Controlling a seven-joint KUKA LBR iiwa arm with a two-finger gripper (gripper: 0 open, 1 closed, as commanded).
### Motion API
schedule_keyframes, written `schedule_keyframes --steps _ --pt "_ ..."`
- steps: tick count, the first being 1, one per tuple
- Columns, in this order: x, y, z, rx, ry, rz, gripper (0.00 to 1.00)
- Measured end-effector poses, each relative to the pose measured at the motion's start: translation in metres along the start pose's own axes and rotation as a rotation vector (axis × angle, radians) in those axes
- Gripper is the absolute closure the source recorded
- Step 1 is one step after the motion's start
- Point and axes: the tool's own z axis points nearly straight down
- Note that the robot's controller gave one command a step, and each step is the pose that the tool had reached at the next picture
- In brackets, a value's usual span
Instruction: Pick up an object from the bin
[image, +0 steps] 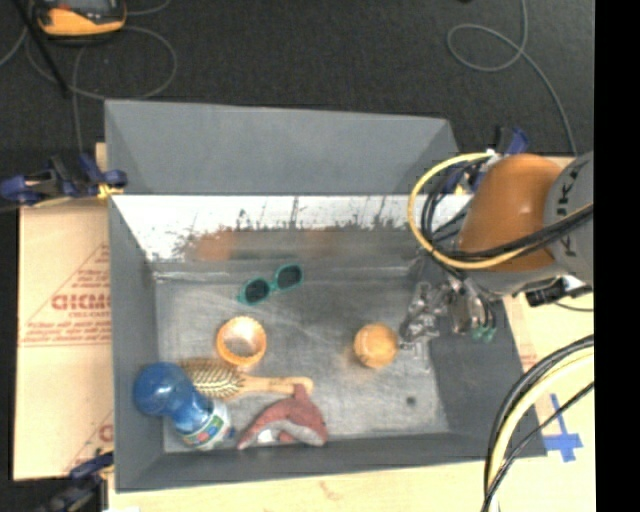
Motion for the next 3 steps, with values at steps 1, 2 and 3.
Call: schedule_keyframes --steps 1,2,3 --pt "-0.007 0.02 -0.02 -0.001 -0.01 0.0 1.0" --pt "-0.01 0.032 -0.044 0.0 -0.005 0.006 0.0" --pt "-0.01 0.032 -0.044 0.001 -0.005 0.005 0.0"
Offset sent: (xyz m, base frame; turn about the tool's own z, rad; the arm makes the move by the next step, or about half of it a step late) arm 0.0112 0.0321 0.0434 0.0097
